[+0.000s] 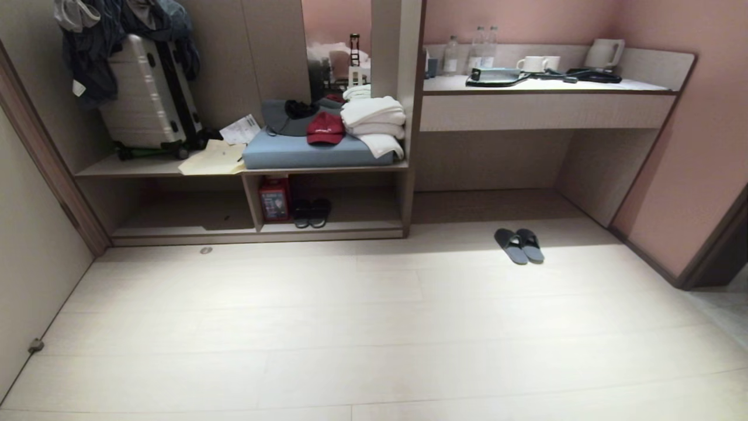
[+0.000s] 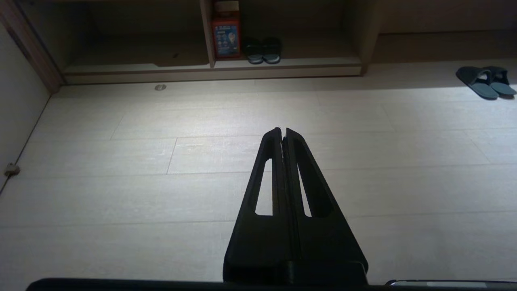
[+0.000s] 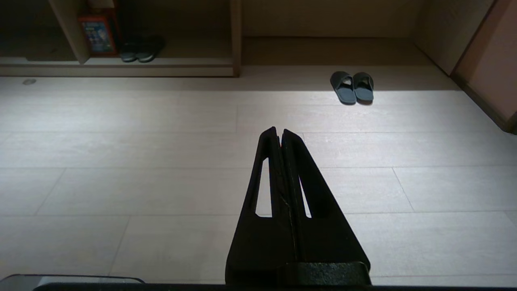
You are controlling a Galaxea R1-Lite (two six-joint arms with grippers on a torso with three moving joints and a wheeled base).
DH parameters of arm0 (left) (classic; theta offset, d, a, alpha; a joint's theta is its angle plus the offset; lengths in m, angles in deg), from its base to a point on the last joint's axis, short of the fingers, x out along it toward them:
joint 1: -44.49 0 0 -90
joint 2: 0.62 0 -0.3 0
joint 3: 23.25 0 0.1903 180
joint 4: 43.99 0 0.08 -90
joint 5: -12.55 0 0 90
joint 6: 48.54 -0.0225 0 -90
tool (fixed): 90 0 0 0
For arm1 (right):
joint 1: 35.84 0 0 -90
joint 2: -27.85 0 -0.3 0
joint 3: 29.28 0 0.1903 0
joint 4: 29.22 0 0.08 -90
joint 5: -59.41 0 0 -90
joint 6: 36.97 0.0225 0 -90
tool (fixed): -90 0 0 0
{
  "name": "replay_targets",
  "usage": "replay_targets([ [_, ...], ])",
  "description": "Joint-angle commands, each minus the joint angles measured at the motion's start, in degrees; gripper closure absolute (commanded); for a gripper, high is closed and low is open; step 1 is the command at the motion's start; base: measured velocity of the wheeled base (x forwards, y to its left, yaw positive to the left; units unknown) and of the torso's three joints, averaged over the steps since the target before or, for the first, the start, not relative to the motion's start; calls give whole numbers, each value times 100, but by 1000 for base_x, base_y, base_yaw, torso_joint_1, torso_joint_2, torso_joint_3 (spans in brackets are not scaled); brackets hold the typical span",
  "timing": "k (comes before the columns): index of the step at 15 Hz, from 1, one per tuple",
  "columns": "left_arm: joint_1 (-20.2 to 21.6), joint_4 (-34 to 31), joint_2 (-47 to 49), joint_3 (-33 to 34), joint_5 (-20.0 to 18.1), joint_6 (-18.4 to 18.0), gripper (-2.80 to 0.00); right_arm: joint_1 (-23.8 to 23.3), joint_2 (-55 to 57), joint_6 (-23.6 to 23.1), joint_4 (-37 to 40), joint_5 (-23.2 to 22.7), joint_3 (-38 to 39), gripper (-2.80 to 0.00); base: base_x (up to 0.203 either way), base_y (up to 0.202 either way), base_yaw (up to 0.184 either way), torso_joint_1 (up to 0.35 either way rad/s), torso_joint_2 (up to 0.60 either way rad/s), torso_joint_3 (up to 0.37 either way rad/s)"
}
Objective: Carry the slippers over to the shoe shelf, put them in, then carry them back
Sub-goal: Pick up the slippers on the floor
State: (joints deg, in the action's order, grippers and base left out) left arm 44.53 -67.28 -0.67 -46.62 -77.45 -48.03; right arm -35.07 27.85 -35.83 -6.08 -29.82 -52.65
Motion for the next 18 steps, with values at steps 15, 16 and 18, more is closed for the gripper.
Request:
replay_targets([
  [15,5,1,5,0,0,2,0,2,0,0,-4,2,0,0,196,0,0,2,3,2],
  [16,-4,1,5,0,0,2,0,2,0,0,-4,2,0,0,194,0,1,10,1,5],
  [18,-4,1,5,0,0,2,0,2,0,0,-4,2,0,0,200,0,0,7,1,1],
])
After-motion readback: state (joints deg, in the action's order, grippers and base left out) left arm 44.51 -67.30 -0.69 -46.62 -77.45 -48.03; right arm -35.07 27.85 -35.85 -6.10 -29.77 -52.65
